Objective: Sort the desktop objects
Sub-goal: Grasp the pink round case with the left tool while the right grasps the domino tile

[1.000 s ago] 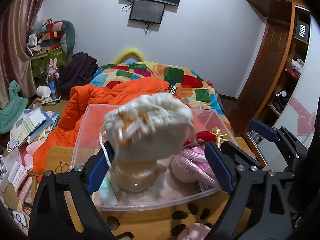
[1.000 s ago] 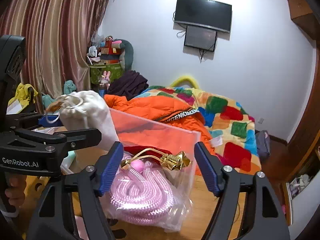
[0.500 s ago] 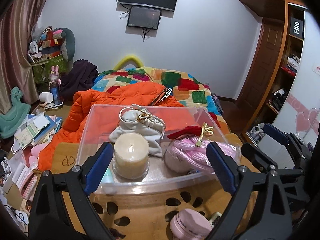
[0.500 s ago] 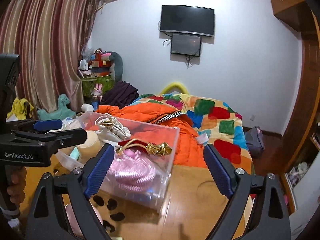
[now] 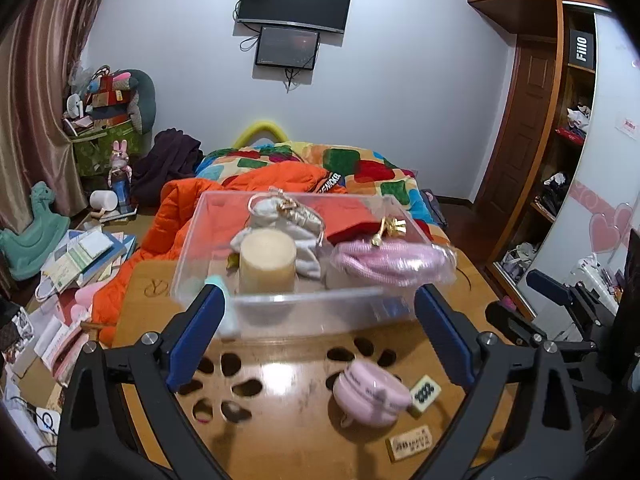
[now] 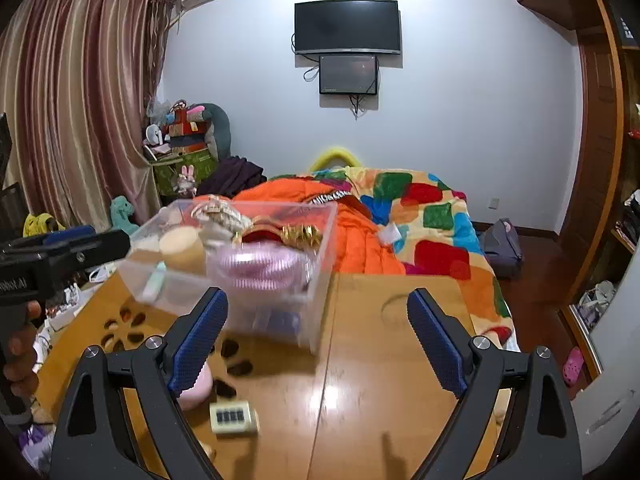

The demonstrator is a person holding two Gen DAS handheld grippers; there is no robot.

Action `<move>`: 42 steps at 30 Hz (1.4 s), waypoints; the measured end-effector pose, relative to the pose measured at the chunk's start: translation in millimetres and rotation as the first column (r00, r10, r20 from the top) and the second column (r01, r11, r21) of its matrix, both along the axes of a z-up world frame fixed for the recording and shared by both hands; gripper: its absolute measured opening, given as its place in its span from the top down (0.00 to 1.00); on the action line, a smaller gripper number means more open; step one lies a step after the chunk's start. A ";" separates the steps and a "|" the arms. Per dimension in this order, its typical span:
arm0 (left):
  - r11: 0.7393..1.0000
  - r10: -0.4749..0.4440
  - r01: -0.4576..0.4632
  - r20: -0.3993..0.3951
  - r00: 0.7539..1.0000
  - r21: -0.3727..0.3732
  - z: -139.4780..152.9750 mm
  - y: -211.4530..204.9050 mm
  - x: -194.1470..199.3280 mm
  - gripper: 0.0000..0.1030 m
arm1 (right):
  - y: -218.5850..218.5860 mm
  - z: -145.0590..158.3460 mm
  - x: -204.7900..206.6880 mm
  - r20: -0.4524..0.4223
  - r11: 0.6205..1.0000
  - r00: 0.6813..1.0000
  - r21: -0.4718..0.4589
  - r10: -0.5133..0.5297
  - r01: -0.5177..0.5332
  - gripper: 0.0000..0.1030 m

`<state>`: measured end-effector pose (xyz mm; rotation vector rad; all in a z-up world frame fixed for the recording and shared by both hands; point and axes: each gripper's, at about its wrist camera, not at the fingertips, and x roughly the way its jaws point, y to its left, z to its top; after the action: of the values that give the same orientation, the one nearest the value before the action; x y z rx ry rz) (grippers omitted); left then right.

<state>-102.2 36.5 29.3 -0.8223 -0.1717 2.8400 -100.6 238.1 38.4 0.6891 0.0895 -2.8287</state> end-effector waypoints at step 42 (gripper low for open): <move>0.990 -0.105 0.120 0.186 0.977 -0.069 -88.7 55.4 0.3 0.06 | 1.6 -71.0 0.0 0.269 0.988 0.951 -0.037 0.154 -0.150 0.70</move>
<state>-101.8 91.9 -59.4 -1.0733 -0.0342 2.6797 -100.5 239.6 -32.6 1.0121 0.0702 -2.5592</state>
